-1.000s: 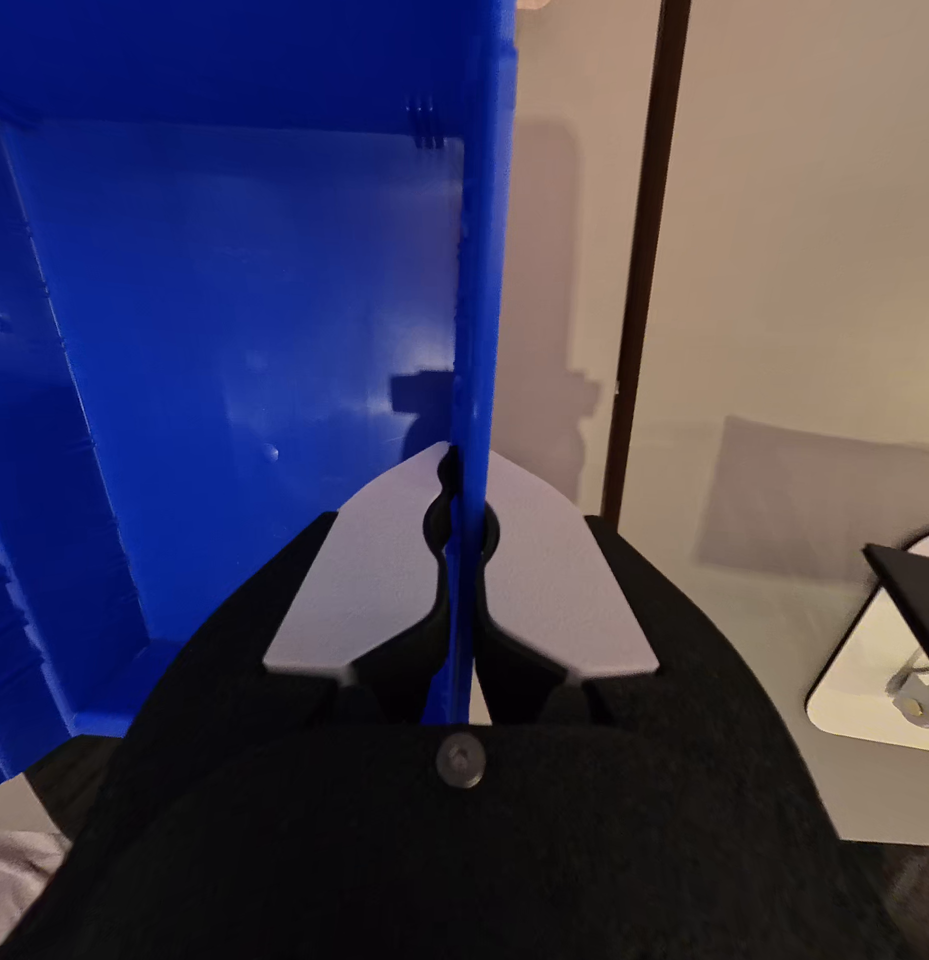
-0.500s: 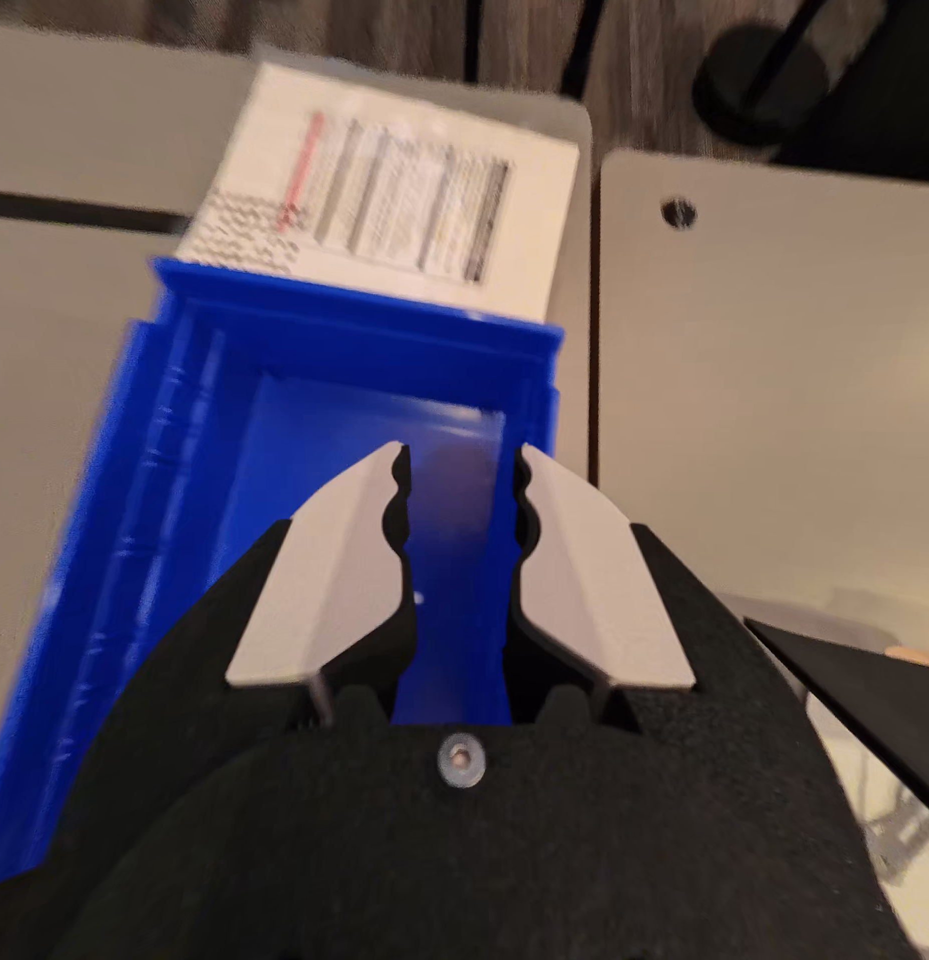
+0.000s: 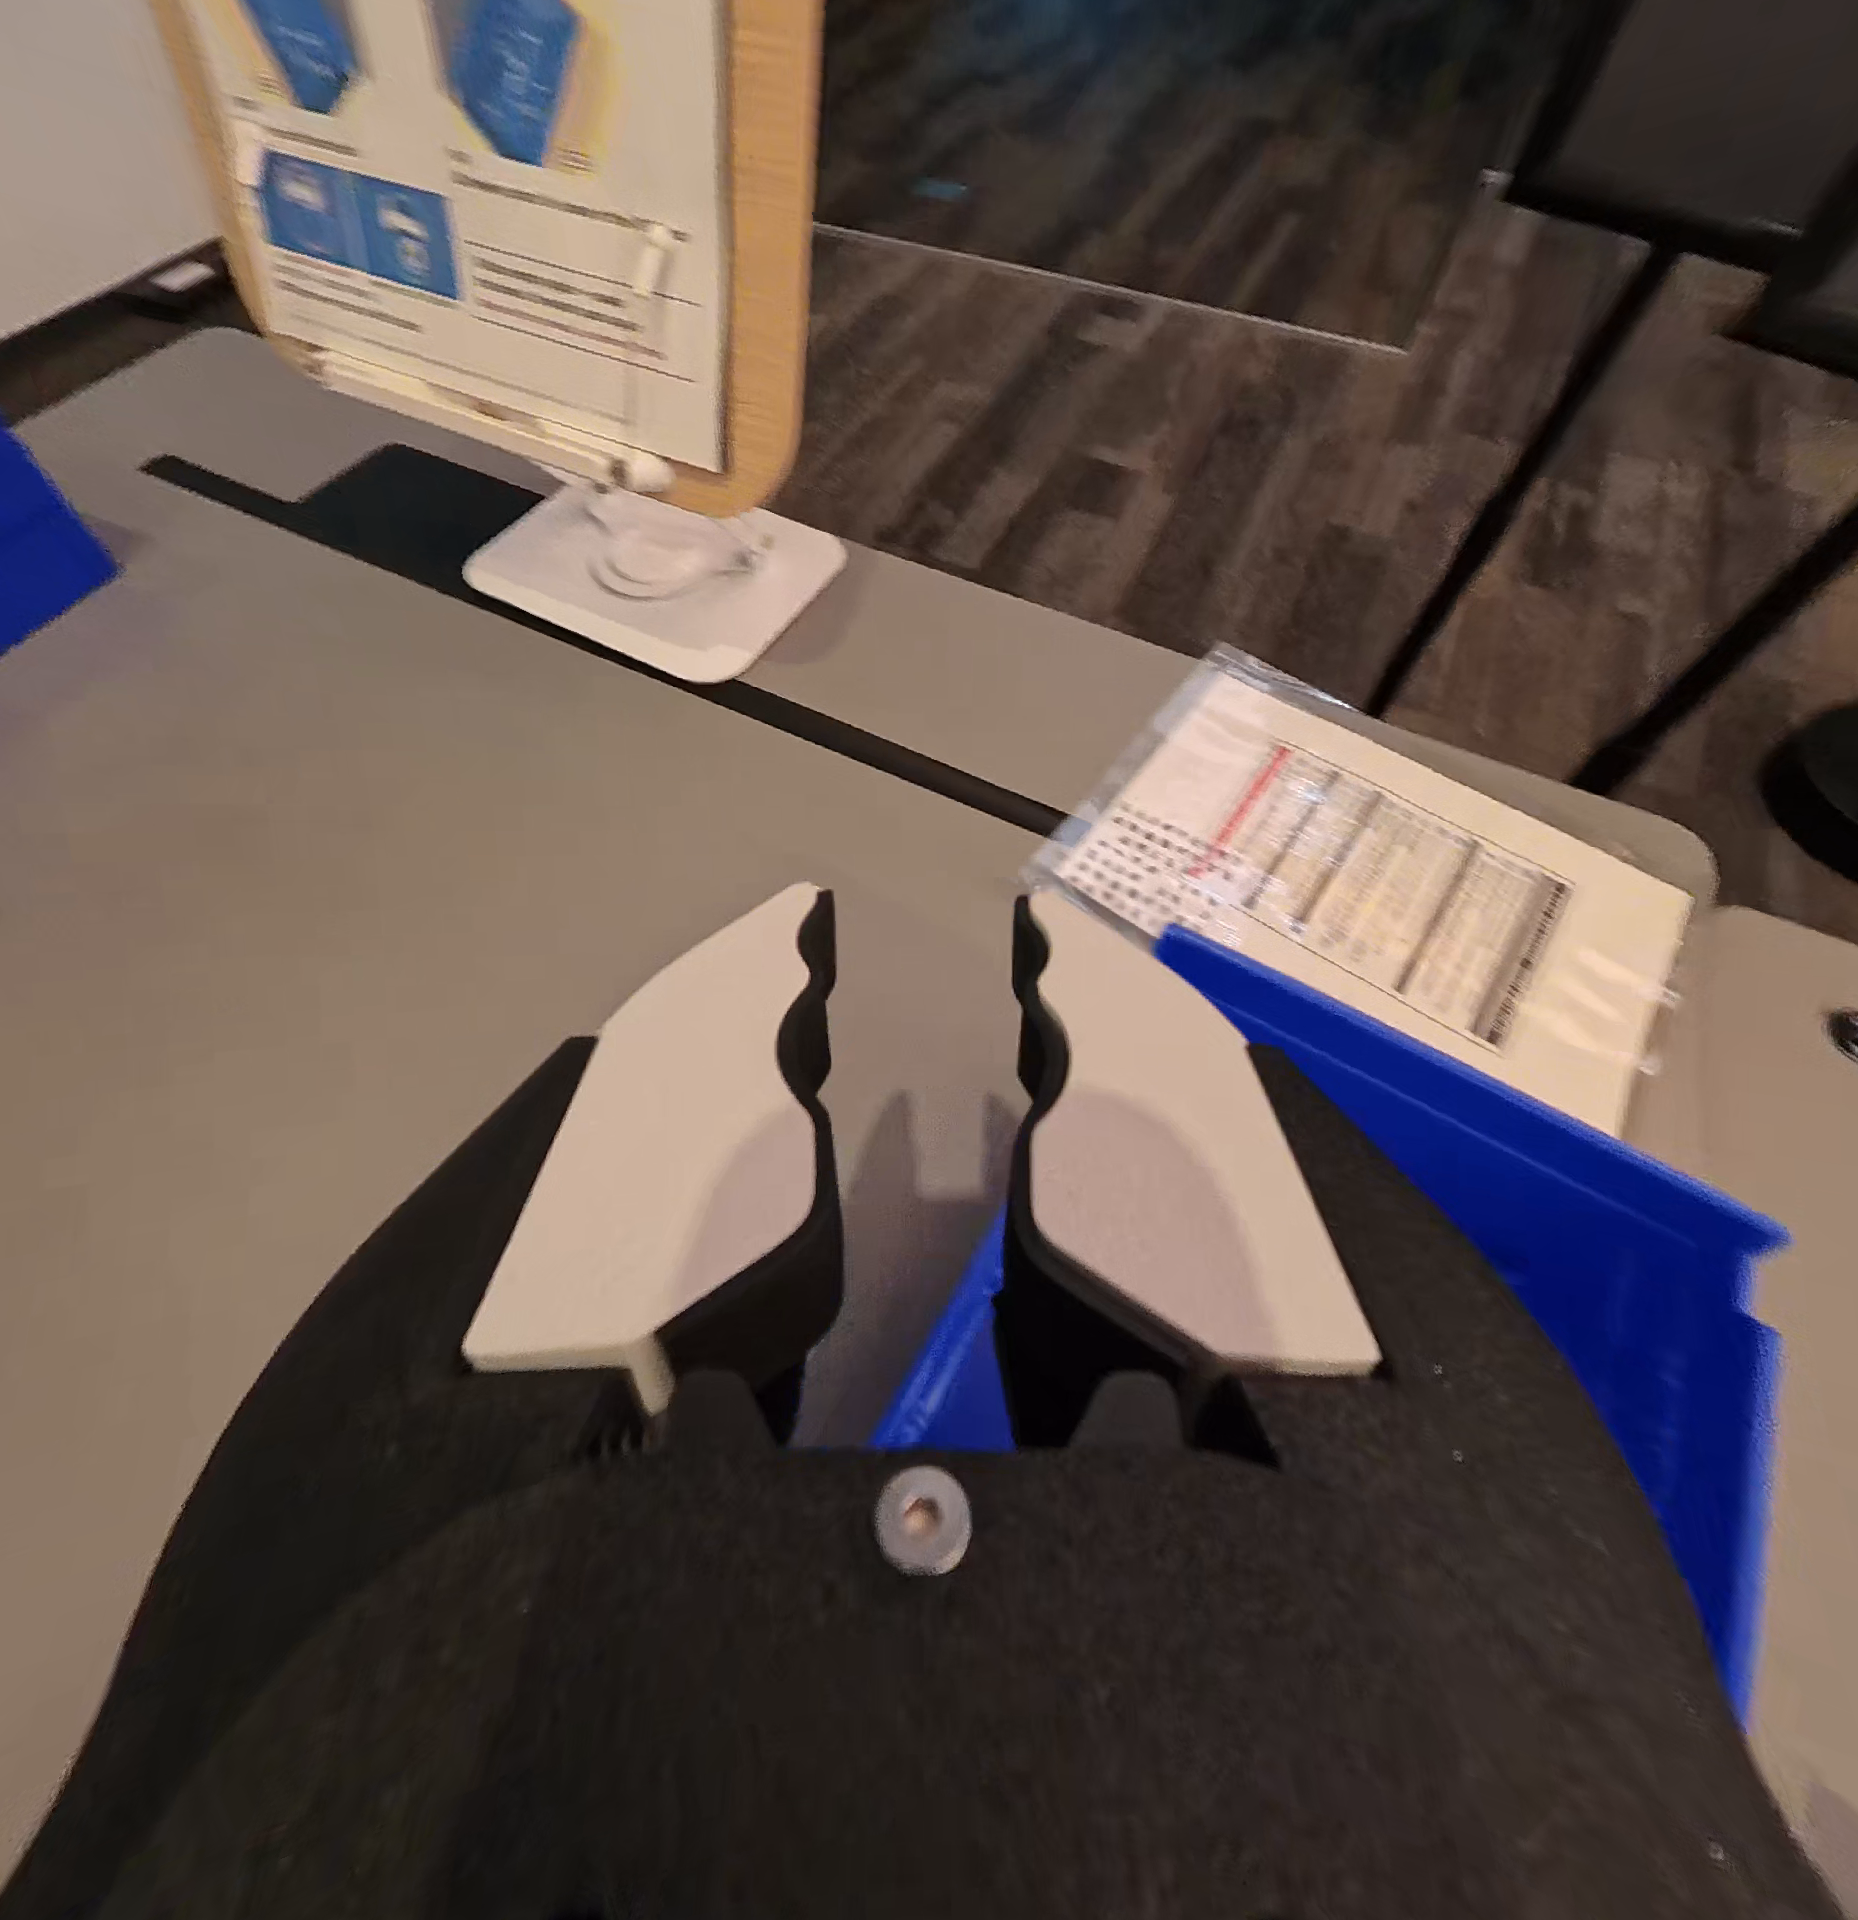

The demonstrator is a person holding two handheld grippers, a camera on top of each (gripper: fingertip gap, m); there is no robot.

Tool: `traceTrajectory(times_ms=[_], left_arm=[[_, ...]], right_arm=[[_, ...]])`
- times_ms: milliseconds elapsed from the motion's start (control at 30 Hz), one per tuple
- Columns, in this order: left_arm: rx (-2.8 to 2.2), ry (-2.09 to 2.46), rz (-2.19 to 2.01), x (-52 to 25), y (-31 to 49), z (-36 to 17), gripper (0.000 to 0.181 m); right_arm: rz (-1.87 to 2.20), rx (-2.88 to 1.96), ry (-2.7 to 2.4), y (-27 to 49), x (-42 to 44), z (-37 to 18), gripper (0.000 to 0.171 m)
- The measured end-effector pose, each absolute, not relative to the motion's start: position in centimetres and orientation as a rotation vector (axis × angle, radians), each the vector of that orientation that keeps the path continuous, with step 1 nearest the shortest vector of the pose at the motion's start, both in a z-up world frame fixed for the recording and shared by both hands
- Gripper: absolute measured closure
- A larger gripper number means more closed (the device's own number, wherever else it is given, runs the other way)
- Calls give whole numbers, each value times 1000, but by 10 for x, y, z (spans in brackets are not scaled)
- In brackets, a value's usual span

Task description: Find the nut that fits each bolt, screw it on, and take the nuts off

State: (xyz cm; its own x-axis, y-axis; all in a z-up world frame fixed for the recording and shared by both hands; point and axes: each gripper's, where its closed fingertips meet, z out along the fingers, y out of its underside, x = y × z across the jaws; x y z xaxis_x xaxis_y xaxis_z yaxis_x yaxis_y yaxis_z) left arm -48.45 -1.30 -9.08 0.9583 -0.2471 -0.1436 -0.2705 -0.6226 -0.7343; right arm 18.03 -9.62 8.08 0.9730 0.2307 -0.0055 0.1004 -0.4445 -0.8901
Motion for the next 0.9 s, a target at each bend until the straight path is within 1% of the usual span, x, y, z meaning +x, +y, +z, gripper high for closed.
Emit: traceTrajectory(times_ms=[167,300,433,667,700,833,900], left_arm=[[-2278,367,67,-476,-5,-91,176],[-2278,365,84,-469,-6,-91,176],[-2272,380,74,-464,-12,-91,176],[-2260,393,35,-456,-18,-91,174],[-2257,390,-2,-454,-18,-91,172],[-2181,333,-294,-436,-25,-72,139],[-2104,308,-345,-441,-32,-47,134]], right_arm=[[235,-2005,-333,-85,133,85,139],[266,-1993,-384,-80,115,88,139],[299,-1977,-395,-77,110,89,139],[357,-1978,-369,-75,113,77,140],[367,-1972,-367,-74,113,76,140],[330,-1957,-386,-71,110,75,137],[279,-1956,-404,-69,110,74,136]])
